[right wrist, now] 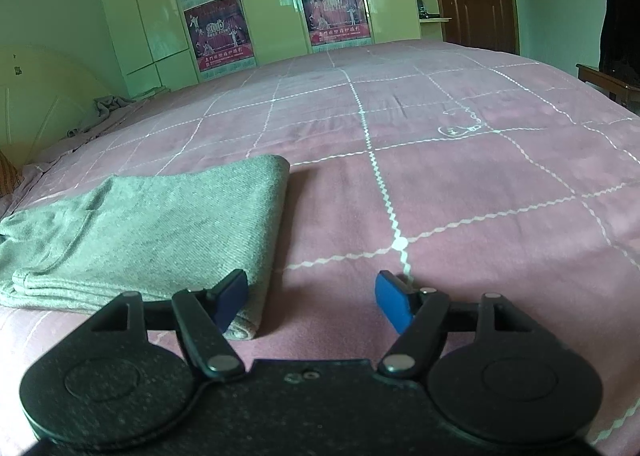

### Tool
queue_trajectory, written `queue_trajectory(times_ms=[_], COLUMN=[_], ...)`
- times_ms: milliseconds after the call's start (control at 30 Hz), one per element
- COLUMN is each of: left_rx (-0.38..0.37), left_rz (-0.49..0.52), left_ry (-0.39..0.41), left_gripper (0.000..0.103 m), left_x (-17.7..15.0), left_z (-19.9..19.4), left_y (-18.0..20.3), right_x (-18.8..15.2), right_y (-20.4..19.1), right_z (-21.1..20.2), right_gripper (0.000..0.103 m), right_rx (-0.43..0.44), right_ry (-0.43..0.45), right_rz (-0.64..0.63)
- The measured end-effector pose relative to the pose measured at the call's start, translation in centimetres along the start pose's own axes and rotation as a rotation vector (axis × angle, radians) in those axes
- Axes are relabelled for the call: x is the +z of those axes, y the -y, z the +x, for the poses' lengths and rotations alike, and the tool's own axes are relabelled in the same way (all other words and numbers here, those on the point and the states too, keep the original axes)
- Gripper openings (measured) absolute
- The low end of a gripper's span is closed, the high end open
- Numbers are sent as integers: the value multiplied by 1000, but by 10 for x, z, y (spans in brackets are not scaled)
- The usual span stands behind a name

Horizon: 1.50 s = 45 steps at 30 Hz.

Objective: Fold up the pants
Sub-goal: 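Grasp the pant cuffs with the left gripper and lift them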

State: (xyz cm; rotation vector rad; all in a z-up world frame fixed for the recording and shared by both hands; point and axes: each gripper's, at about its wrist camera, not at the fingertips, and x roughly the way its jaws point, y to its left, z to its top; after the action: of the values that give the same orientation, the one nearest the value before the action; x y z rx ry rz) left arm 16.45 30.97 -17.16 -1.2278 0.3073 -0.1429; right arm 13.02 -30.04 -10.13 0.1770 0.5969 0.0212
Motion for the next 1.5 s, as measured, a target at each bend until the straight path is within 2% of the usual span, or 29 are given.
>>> queue_trajectory(times_ms=[33,67,100,133,200,233,267,400,567,700,800,933,1000,1167,1233,1367,1433,1467,1500], left_rx=[-56,-80,-61,41,301,325,317,373,295,201,139,55,31,70,89,86,70,68,64], left_rz=[31,66,89,103,131,119,126,291,527,742,926,1128,1217,1496,1653,1912,1970,1958,1903], left_ry=[12,19,23,14,-55,-69,-58,-35,-23,-103,-187,-314,-399,-615,-634,-651,-646,-646,-654], left_gripper=[16,16,16,16,15,15,16,15,15,15,15,15,15,15,16,20,22,26,31], left_x=[-2,-3,-4,-4,-3,-4,-3,-13,-34,-61,-107,-183,-227,-324,-367,-406,-418,-417,-410], left_z=[-5,-7,-7,-1,18,25,27,37,49,85,122,155,175,213,200,178,170,167,167], left_y=[11,18,20,16,1,-6,-2,28,110,197,254,300,311,310,305,290,294,297,302], right_x=[0,0,0,0,1,1,2,9,21,23,21,20,19,18,18,18,17,17,17], right_y=[0,0,-1,-1,0,1,1,8,42,72,82,88,94,111,115,121,123,124,125], right_z=[0,1,0,0,1,1,1,-12,-31,-35,-33,-34,-34,-33,-32,-28,-26,-25,-24], right_gripper=[71,71,71,71,71,71,71,70,70,70,70,70,70,72,72,72,72,72,72], right_rx=[-1,-1,-3,-5,-5,-4,-3,-26,-92,-120,-113,-93,-86,-65,-53,-33,-27,-25,-22], right_ry=[0,0,1,2,4,4,6,72,171,207,203,220,225,233,233,219,207,202,197], right_rz=[-2,-4,-6,-7,-7,-6,-5,10,133,273,324,348,386,478,494,514,521,525,529])
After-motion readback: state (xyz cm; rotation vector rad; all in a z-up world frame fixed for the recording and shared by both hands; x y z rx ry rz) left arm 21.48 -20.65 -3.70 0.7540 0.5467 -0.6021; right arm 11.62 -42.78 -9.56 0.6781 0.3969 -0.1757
